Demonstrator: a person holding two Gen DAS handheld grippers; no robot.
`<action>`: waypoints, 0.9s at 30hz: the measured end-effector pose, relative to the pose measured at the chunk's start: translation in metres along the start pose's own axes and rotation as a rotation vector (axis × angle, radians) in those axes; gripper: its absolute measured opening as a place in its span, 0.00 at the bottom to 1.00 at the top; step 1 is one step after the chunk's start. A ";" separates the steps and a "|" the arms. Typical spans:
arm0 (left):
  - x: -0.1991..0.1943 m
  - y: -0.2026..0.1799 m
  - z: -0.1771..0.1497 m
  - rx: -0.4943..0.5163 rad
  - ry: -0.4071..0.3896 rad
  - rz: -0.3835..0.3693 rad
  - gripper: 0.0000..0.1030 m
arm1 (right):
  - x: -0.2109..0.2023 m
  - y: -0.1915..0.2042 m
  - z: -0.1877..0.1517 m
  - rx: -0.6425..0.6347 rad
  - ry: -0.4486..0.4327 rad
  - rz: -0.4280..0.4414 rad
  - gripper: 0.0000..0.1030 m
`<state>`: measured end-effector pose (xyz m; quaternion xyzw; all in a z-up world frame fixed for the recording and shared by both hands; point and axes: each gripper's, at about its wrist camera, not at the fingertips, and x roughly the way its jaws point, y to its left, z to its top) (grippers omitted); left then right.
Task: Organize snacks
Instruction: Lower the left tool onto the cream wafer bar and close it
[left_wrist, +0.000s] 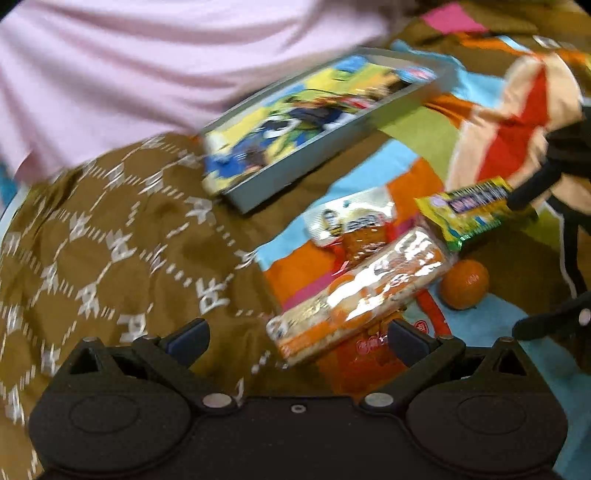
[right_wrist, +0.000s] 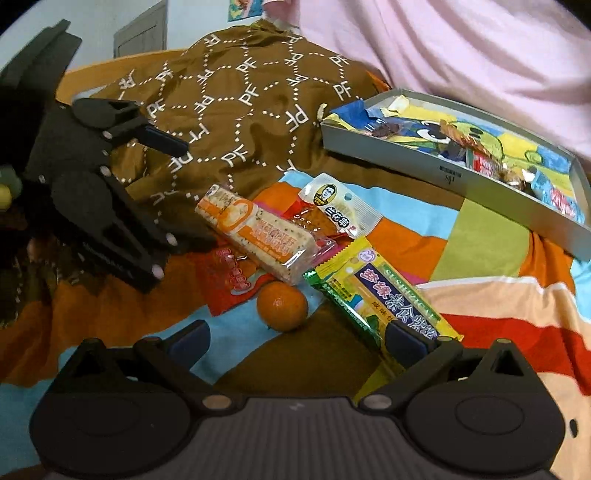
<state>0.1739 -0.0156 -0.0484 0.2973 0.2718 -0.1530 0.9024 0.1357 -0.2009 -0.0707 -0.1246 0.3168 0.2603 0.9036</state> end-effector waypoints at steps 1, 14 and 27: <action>0.003 -0.003 0.002 0.033 -0.001 -0.005 0.99 | 0.001 -0.001 0.000 0.010 -0.002 0.006 1.00; 0.021 -0.024 0.015 0.338 -0.006 -0.088 0.77 | 0.007 -0.004 0.002 0.040 -0.060 -0.014 0.83; 0.018 -0.039 0.012 0.432 0.009 -0.089 0.48 | 0.011 0.006 0.002 0.006 -0.030 0.019 0.65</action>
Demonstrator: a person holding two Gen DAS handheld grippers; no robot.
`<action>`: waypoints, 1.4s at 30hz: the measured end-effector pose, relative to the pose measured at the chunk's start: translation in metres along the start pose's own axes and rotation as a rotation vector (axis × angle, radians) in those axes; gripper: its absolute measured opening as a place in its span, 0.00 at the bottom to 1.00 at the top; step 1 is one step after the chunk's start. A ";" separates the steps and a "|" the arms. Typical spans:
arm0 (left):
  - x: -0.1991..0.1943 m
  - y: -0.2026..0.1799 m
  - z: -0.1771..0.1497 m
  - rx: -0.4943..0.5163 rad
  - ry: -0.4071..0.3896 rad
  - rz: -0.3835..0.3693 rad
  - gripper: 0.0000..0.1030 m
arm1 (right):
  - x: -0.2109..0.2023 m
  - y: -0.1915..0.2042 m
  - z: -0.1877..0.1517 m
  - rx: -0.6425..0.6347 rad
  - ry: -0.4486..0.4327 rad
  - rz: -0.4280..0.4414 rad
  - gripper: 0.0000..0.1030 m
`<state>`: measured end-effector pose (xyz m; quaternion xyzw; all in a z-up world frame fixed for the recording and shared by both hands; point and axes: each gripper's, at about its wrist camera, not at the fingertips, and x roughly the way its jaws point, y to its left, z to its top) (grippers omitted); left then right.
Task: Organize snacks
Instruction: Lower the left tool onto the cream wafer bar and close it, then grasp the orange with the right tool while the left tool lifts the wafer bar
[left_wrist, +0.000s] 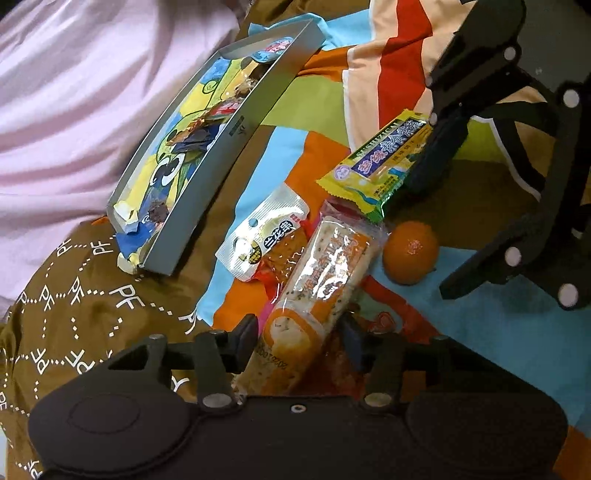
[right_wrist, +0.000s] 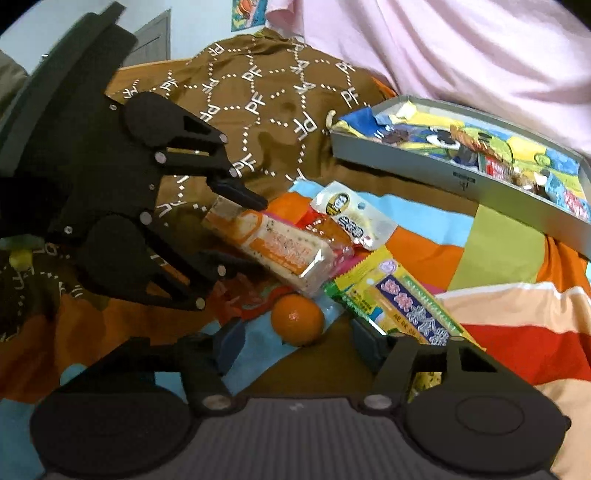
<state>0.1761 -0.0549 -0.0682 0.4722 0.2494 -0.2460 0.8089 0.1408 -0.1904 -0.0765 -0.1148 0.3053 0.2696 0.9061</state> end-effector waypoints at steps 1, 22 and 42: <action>0.000 0.001 0.001 -0.008 0.005 -0.002 0.48 | 0.001 -0.001 0.000 0.006 0.006 -0.002 0.62; 0.019 0.050 0.024 -0.406 0.137 -0.129 0.38 | 0.017 -0.002 0.002 -0.007 0.002 -0.003 0.37; 0.009 0.074 0.004 -0.900 0.176 -0.153 0.37 | -0.002 0.010 0.007 -0.084 -0.064 -0.046 0.35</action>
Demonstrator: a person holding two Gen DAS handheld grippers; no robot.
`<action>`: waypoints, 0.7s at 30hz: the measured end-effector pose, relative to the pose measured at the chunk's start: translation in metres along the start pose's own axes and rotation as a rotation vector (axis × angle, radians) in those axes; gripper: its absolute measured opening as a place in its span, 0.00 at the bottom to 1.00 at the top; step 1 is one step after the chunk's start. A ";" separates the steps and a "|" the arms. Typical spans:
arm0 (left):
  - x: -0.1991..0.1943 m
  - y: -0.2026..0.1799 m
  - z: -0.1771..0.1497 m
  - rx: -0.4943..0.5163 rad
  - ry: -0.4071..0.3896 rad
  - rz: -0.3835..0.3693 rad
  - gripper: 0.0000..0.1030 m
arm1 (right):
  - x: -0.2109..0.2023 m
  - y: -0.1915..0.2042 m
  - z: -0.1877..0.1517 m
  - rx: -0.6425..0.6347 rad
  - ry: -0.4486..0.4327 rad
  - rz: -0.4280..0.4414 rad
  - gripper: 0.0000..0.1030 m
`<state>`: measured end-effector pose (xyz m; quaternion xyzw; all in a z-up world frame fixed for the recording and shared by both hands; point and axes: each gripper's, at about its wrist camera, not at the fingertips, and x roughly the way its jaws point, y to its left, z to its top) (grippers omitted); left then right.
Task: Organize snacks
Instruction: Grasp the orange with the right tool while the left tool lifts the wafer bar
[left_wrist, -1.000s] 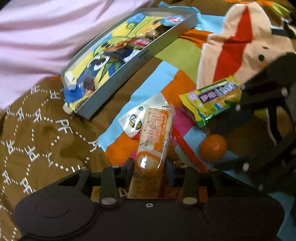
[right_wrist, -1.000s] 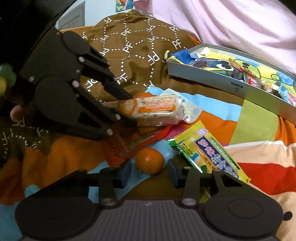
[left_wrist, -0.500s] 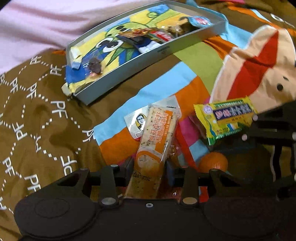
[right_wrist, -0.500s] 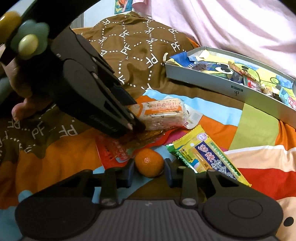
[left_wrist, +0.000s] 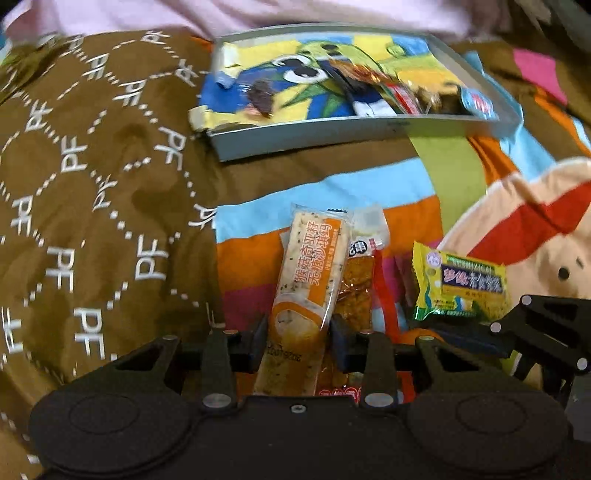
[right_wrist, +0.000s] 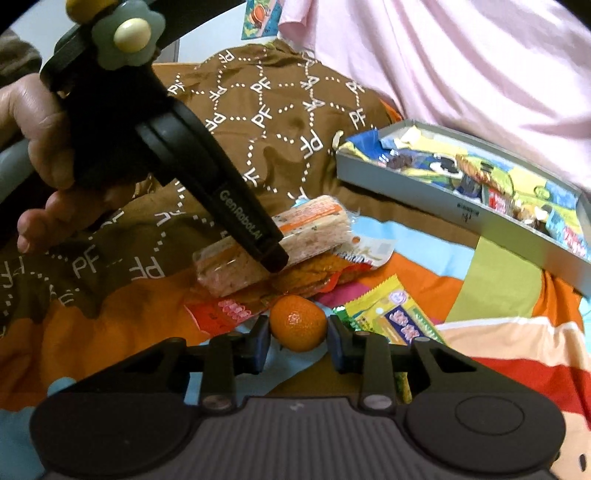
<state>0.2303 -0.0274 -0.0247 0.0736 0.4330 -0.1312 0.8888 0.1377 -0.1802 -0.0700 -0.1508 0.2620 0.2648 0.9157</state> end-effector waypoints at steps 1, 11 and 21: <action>-0.002 0.000 -0.002 -0.011 -0.009 -0.003 0.37 | -0.002 0.000 0.000 -0.006 -0.006 -0.005 0.35; -0.021 -0.012 0.004 -0.116 -0.099 0.032 0.34 | -0.022 0.001 0.006 -0.047 -0.073 -0.071 0.35; -0.022 -0.027 0.016 -0.128 -0.097 0.056 0.33 | -0.034 -0.014 0.012 0.002 -0.105 -0.119 0.35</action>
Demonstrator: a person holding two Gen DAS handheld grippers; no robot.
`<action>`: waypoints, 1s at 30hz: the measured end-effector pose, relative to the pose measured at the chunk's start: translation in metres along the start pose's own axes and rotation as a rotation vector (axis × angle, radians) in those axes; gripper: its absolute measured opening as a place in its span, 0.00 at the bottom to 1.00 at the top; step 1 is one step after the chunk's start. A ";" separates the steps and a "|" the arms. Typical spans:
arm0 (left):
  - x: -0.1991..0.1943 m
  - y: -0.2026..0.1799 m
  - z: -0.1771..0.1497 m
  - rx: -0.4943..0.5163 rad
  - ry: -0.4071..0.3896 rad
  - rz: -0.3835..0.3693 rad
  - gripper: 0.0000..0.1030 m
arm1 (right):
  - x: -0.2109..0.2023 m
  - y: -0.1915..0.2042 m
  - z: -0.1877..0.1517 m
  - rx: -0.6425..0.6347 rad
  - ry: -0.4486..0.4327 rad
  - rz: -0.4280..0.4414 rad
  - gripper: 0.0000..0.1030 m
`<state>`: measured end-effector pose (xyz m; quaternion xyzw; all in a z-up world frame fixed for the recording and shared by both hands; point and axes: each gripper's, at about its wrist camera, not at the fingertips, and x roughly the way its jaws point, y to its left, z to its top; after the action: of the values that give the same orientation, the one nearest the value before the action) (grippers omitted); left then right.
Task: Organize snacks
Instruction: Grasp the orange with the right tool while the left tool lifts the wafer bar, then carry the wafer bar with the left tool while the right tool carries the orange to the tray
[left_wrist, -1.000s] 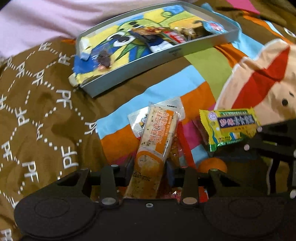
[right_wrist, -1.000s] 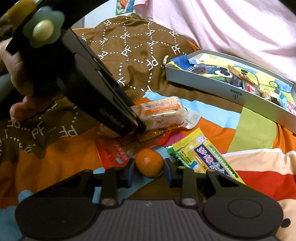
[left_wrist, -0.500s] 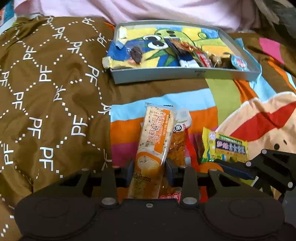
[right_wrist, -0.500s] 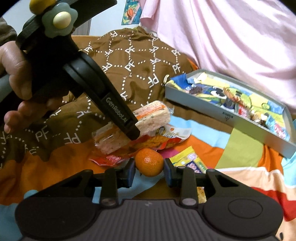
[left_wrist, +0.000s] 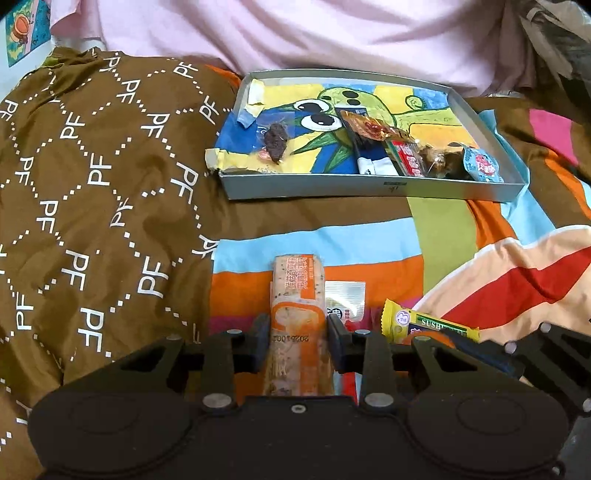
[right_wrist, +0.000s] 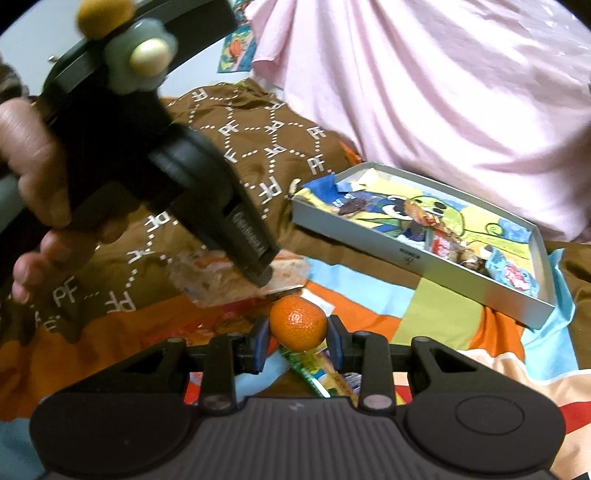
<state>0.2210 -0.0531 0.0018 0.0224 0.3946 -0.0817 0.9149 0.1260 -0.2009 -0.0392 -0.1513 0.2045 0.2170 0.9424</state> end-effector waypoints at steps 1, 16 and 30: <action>0.000 0.000 0.000 0.002 0.003 -0.001 0.33 | -0.001 -0.001 0.000 0.007 -0.001 -0.005 0.35; 0.044 -0.005 -0.009 0.080 0.135 0.000 0.34 | 0.002 -0.025 0.003 0.062 -0.006 -0.080 0.35; 0.000 -0.027 0.022 0.071 -0.089 0.017 0.34 | 0.004 -0.041 0.003 0.094 -0.067 -0.206 0.35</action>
<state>0.2322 -0.0816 0.0171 0.0546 0.3502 -0.0889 0.9308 0.1497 -0.2333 -0.0304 -0.1197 0.1661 0.1141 0.9722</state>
